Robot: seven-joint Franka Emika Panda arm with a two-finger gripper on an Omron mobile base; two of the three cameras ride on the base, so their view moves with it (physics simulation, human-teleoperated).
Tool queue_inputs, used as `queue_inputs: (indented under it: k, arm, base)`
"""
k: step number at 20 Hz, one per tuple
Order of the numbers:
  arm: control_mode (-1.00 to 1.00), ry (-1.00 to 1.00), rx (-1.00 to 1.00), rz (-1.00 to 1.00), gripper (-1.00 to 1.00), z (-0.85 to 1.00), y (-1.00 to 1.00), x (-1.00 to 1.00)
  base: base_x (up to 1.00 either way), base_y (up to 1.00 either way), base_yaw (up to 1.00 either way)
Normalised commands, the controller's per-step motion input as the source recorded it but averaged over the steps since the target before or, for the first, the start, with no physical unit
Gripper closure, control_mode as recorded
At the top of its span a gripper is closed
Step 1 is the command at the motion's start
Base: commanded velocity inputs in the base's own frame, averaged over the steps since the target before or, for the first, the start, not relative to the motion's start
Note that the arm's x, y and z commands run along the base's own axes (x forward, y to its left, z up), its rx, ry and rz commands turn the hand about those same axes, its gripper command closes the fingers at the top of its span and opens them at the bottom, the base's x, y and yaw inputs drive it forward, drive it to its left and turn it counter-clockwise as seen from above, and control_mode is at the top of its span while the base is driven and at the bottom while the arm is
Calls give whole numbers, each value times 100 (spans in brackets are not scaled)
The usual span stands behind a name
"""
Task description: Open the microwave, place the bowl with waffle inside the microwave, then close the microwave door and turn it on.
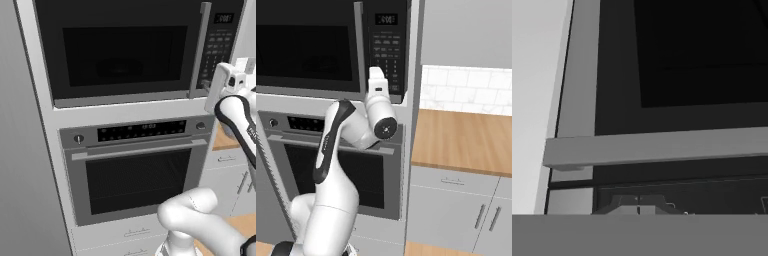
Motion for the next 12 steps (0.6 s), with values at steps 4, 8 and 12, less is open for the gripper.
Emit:
queue_inputs:
  k: [4,8,12]
  arm:
    - [-100,0,0,-2,100,0,-11,36]
    - [-100,0,0,-2,100,0,-31,21]
    - [-100,-2,0,0,100,0,-14,17]
  base:
    - [0,0,0]
    - [0,0,0]
    - [0,0,0]
